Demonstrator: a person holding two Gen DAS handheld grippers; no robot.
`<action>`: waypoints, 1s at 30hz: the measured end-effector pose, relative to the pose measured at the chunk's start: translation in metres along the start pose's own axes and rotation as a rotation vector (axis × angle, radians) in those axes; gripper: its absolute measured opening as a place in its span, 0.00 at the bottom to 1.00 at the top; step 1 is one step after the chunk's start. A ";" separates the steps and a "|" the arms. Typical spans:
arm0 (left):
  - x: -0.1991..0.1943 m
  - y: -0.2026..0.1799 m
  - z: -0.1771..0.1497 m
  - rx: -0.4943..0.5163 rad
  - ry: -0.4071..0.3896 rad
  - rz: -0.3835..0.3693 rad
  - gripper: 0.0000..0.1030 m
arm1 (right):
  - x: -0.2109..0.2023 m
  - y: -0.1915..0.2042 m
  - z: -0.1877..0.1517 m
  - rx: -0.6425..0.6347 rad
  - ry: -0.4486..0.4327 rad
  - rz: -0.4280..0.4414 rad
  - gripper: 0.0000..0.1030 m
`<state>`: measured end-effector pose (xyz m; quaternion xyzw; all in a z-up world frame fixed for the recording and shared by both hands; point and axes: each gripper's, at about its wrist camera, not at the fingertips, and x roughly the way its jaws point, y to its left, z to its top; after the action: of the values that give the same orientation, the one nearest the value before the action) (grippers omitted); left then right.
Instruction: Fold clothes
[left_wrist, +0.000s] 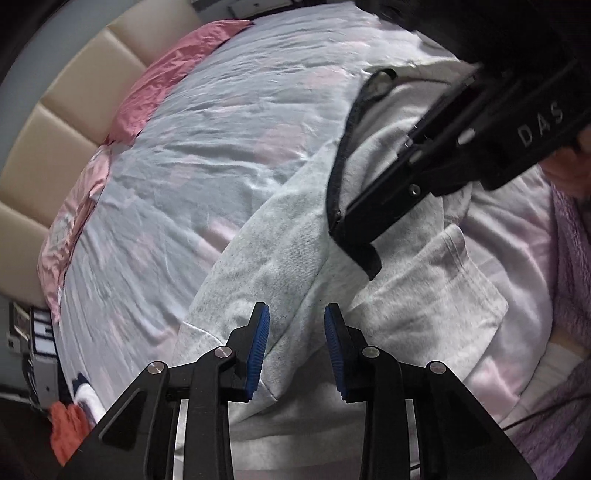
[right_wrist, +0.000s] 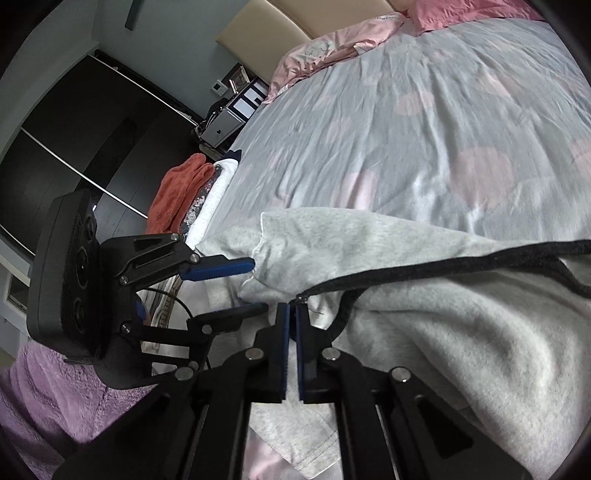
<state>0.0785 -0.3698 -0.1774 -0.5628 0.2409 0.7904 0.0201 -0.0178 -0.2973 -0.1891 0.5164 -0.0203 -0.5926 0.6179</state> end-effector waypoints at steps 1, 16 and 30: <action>0.002 -0.001 0.003 0.031 0.015 -0.004 0.32 | -0.002 0.002 0.001 -0.011 -0.007 0.011 0.03; 0.002 0.019 0.012 -0.174 -0.028 -0.091 0.32 | 0.006 -0.034 0.001 0.157 0.059 0.051 0.27; 0.014 0.004 -0.008 -0.313 -0.095 -0.044 0.32 | 0.030 -0.044 0.000 0.188 0.097 0.039 0.17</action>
<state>0.0797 -0.3797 -0.1909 -0.5262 0.1011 0.8434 -0.0391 -0.0399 -0.3098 -0.2355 0.5996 -0.0559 -0.5501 0.5785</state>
